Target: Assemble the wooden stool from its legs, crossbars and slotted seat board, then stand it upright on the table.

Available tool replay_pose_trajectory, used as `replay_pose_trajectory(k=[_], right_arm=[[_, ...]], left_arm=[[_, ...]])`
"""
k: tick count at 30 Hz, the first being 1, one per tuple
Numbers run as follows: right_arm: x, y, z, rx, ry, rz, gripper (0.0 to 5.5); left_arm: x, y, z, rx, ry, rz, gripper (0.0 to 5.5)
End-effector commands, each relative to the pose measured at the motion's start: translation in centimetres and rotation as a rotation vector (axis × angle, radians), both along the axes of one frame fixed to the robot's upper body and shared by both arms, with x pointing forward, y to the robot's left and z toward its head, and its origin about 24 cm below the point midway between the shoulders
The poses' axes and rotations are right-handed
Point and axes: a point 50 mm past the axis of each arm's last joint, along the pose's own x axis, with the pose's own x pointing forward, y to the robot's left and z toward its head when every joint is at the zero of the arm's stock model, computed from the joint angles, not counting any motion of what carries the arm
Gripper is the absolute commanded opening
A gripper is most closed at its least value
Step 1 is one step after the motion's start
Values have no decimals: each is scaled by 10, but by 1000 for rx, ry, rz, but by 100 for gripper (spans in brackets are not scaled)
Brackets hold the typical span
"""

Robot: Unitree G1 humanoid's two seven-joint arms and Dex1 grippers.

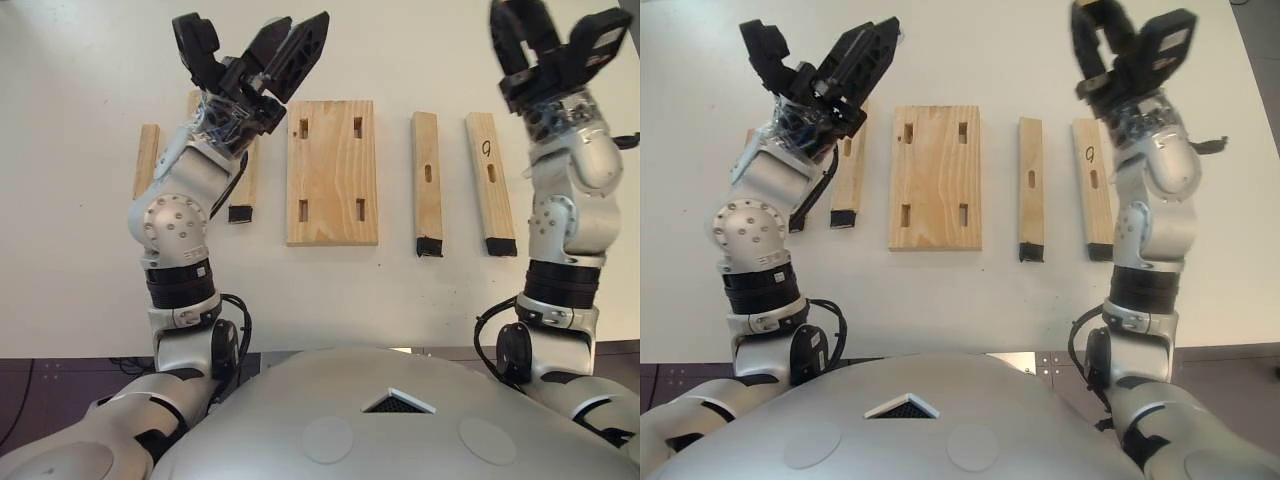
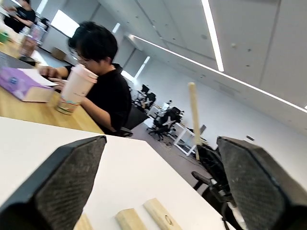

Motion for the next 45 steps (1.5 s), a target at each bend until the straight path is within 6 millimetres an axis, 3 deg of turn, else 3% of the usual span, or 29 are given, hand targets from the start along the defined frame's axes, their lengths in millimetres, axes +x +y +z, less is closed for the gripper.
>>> replay_pose_trajectory(k=[1, 10, 35, 38, 39, 45], right_arm=[[-9, 25, 4, -33, -68, 212, 130], [-33, 55, -6, -87, -64, 411, 130], [-38, 59, -11, -139, -43, 440, 130], [-37, 58, -11, -129, -28, 432, 130], [-38, 59, -12, -124, -14, 444, 167], [-36, 54, -20, -169, 37, 428, 253]], left_arm=[[-3, -8, 15, -38, -17, -89, 424], [-3, -16, 25, -86, 2, -110, 424], [-4, -10, 28, -103, -8, -113, 72], [-4, -10, 28, -98, -9, -111, 66], [-4, -10, 28, -90, -9, -106, 66], [9, 11, 16, 105, 10, 86, 39]])
